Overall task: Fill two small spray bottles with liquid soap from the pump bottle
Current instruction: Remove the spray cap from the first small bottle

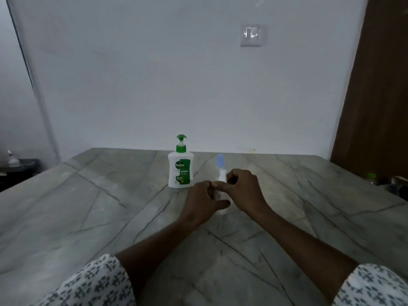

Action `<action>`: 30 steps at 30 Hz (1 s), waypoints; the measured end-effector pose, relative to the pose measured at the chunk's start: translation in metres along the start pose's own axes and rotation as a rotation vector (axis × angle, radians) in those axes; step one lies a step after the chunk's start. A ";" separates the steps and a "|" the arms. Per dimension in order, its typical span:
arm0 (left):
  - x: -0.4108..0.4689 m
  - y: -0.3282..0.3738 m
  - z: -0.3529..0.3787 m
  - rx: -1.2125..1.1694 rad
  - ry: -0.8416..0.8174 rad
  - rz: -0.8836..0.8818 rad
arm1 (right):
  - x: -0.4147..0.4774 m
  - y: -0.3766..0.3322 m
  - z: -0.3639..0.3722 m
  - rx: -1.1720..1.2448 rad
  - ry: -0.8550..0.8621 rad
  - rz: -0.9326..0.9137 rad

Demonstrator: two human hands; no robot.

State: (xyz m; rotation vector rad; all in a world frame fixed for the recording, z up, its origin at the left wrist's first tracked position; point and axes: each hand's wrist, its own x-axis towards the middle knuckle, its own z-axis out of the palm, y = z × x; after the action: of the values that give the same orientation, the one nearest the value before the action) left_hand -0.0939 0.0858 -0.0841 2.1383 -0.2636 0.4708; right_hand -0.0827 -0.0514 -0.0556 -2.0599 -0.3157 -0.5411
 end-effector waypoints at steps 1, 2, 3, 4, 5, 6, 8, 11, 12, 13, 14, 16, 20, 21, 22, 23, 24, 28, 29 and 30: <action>0.001 -0.004 0.000 0.007 -0.013 0.012 | 0.000 0.003 0.003 -0.022 -0.007 -0.017; 0.001 -0.007 0.000 0.014 -0.026 0.021 | 0.000 0.006 0.004 -0.034 -0.016 -0.031; 0.003 -0.009 -0.001 0.021 -0.038 0.025 | 0.001 0.009 0.005 -0.030 -0.026 -0.044; 0.004 -0.009 -0.001 0.028 -0.053 0.026 | 0.002 0.012 0.003 -0.017 -0.042 -0.056; 0.005 -0.010 -0.002 0.032 -0.069 0.022 | 0.003 0.014 0.001 -0.003 -0.067 -0.069; 0.005 -0.010 -0.003 0.032 -0.083 0.019 | 0.004 0.016 -0.003 0.010 -0.100 -0.091; 0.006 -0.010 -0.003 0.022 -0.107 0.014 | 0.005 0.019 -0.007 0.012 -0.164 -0.136; 0.006 -0.011 -0.003 0.032 -0.111 0.006 | 0.000 0.020 -0.009 0.076 -0.202 -0.094; 0.006 -0.010 -0.003 0.036 -0.106 0.012 | -0.002 0.020 -0.007 0.115 -0.191 -0.068; 0.006 -0.010 -0.003 0.034 -0.099 0.015 | -0.003 0.020 -0.006 0.140 -0.170 -0.057; 0.006 -0.009 -0.003 0.028 -0.093 0.013 | -0.004 0.019 -0.004 0.163 -0.149 -0.062; 0.005 -0.010 -0.001 0.009 -0.089 0.000 | -0.005 0.021 -0.001 0.237 -0.125 -0.055; 0.004 -0.010 0.000 -0.019 -0.095 -0.019 | -0.005 0.026 -0.005 0.402 -0.205 0.027; 0.004 -0.010 0.000 -0.020 -0.098 -0.023 | -0.006 0.026 -0.005 0.426 -0.213 0.051; 0.004 -0.010 0.001 -0.021 -0.100 -0.024 | -0.007 0.025 -0.004 0.423 -0.192 0.067; 0.004 -0.011 0.002 -0.031 -0.099 -0.022 | -0.007 0.024 -0.002 0.401 -0.148 0.079; 0.004 -0.012 0.003 -0.042 -0.095 -0.021 | -0.008 0.023 0.000 0.366 -0.098 0.091; 0.005 -0.011 0.005 -0.029 -0.081 -0.025 | -0.008 0.025 0.003 0.294 -0.044 0.052; 0.005 -0.010 0.005 -0.030 -0.083 -0.023 | -0.008 0.027 0.001 0.289 -0.067 0.041; 0.004 -0.010 0.005 -0.032 -0.085 -0.024 | -0.008 0.029 0.000 0.299 -0.095 0.042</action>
State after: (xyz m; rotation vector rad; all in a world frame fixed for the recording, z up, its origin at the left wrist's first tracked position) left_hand -0.0852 0.0876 -0.0919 2.1304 -0.2914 0.3594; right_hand -0.0773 -0.0669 -0.0807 -1.8010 -0.3838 -0.3474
